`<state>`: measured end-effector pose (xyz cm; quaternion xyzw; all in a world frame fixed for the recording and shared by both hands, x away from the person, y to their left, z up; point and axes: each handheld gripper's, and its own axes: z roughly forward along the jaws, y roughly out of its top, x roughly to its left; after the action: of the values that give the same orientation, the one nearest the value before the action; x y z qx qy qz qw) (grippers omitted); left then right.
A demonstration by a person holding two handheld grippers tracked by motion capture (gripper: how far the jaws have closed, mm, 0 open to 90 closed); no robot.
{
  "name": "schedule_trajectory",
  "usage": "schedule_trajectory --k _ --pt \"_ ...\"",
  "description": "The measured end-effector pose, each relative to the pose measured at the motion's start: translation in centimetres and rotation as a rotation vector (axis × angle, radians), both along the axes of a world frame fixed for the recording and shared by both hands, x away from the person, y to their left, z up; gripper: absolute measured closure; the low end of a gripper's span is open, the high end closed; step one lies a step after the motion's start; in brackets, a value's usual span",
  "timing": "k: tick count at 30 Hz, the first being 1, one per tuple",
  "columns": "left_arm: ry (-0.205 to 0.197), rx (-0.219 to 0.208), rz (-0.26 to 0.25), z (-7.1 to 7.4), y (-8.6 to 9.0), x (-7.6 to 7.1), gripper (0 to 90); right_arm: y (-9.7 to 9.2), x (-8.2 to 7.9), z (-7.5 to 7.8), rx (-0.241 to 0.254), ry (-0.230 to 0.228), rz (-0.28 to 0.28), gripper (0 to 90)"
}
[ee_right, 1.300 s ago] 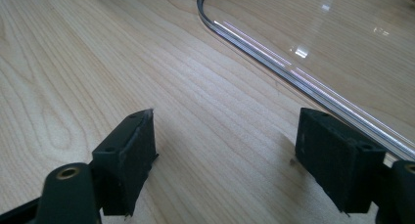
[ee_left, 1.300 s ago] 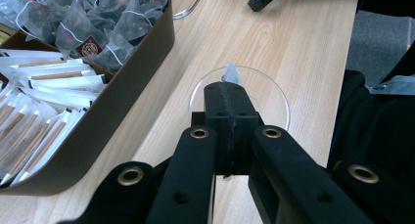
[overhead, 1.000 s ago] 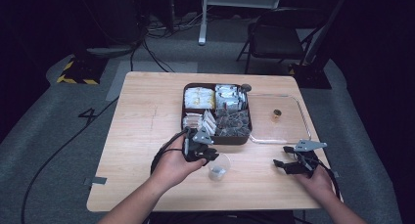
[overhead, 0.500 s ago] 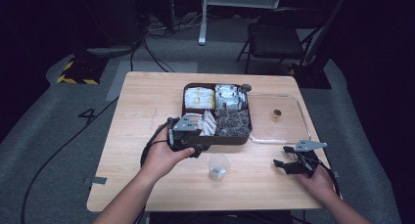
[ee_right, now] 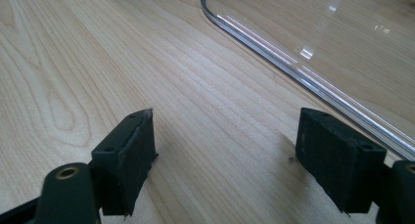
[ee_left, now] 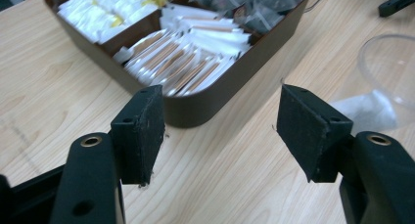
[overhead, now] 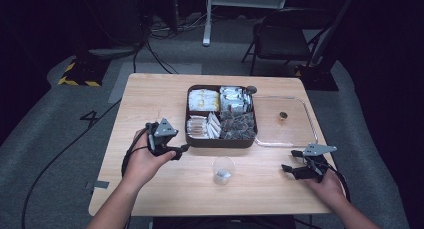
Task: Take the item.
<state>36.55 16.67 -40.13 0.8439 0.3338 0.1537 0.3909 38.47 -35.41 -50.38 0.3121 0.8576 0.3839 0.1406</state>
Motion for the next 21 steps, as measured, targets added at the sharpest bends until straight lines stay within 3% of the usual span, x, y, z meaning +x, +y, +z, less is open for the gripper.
schedule_trajectory --k 5,15,18,21 --pt "-0.007 0.019 0.021 -0.9 2.4 0.0 33.6 0.0 0.0 0.0 0.000 0.000 0.000 22.7" --pt "0.007 0.043 0.050 -2.7 5.2 0.0 32.0 0.0 0.0 0.0 0.000 0.000 0.000 22.7" --pt "0.038 0.042 0.062 -4.0 6.4 -0.2 31.8 0.0 0.0 0.0 0.000 0.000 0.000 22.7" --pt "0.044 0.053 0.083 -4.8 7.3 -0.4 31.6 0.0 0.0 0.0 0.000 0.000 0.000 22.7"
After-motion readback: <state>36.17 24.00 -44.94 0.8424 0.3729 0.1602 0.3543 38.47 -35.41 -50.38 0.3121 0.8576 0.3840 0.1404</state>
